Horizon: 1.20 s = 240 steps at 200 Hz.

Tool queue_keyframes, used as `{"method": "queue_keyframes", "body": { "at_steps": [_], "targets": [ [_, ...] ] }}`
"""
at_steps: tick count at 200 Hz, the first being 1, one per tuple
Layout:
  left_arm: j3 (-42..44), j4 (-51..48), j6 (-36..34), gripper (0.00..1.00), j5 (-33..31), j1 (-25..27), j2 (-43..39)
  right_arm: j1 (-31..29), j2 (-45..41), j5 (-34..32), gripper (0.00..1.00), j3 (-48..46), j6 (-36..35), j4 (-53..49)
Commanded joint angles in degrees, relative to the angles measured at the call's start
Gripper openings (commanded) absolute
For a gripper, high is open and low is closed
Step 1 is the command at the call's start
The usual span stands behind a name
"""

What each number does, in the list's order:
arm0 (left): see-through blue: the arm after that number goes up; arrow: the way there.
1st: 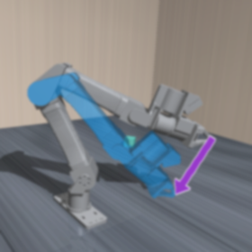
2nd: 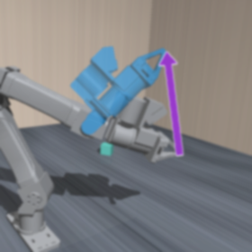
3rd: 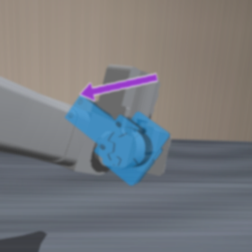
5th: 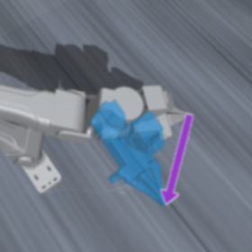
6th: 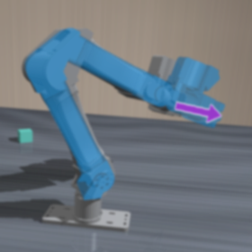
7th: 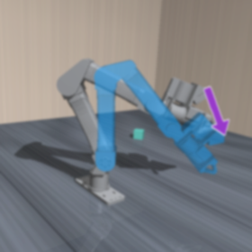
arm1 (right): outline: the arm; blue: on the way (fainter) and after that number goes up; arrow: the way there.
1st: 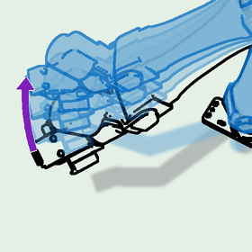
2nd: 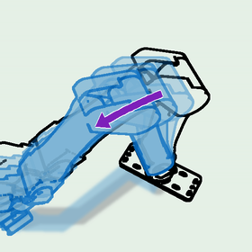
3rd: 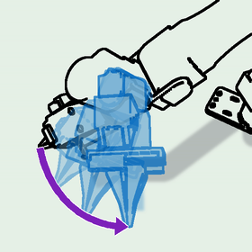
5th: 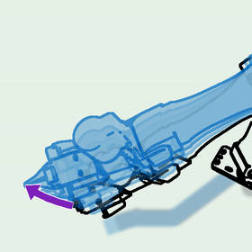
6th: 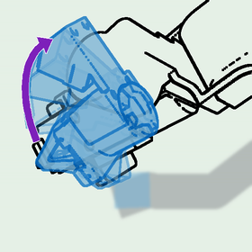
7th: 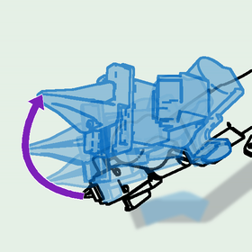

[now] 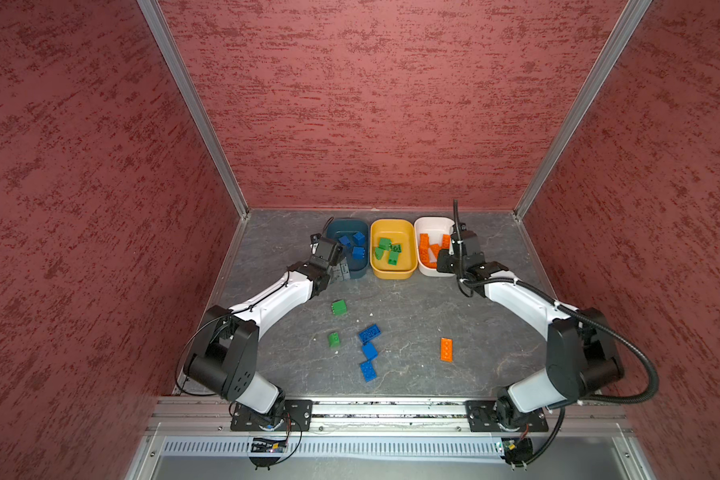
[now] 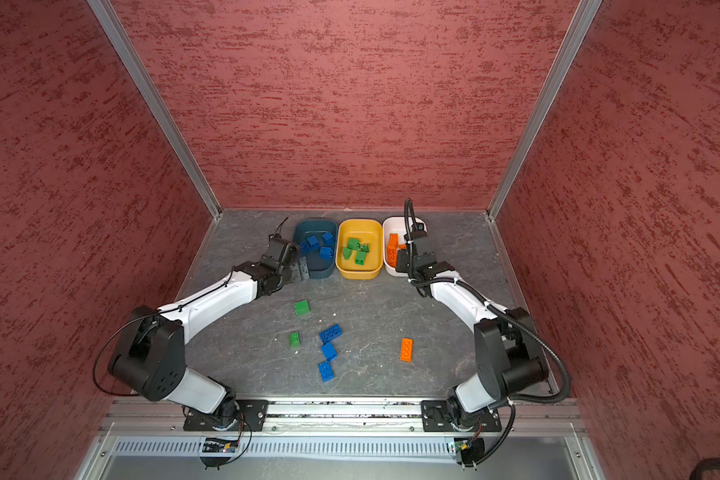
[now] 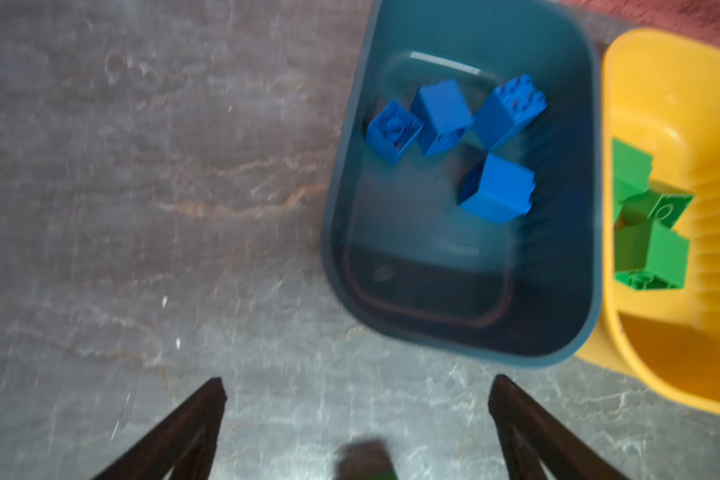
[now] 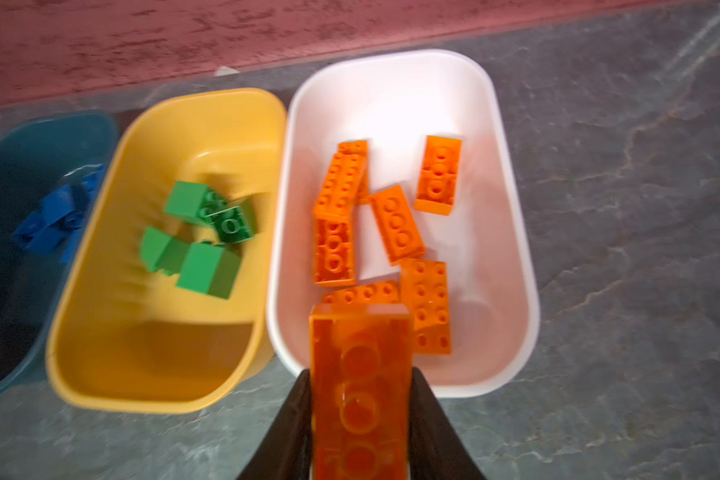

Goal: Sort the legos into containers by color
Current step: 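Drop the orange brick in the white bin while the left gripper grasps a green brick, then carry the green brick with the left gripper into the yellow bin and release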

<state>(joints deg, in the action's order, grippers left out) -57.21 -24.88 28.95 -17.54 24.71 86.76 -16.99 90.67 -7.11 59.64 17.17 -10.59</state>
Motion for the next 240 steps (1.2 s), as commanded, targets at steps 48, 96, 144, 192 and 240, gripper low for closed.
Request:
{"method": "queue_keyframes", "body": {
  "at_steps": [48, 96, 144, 192, 240],
  "targets": [
    [5.4, -0.7, 4.6, 1.0, 11.2, 0.3, -1.5, 1.4, 12.7, -1.8, 0.51, 14.5, 0.1, -4.0],
    [5.4, -1.1, 5.8, 1.0, 12.5, 1.7, 1.4, 1.3, 8.4, 1.1, 0.81, 11.3, 0.3, -1.4],
    [3.1, -1.2, 5.5, 0.94, 11.5, 3.8, 6.2, 1.3, 2.2, 1.3, 0.99, 3.9, 3.4, 3.0],
    [0.4, -7.8, 5.2, 0.85, 6.7, 7.5, 9.8, 1.3, 0.1, -0.4, 0.99, 1.0, 3.4, 3.1],
    [-0.3, -8.6, 7.2, 0.73, 5.6, 7.9, 12.0, 1.3, 0.4, 0.3, 0.99, 1.2, 3.5, 3.6]
  ]
}}
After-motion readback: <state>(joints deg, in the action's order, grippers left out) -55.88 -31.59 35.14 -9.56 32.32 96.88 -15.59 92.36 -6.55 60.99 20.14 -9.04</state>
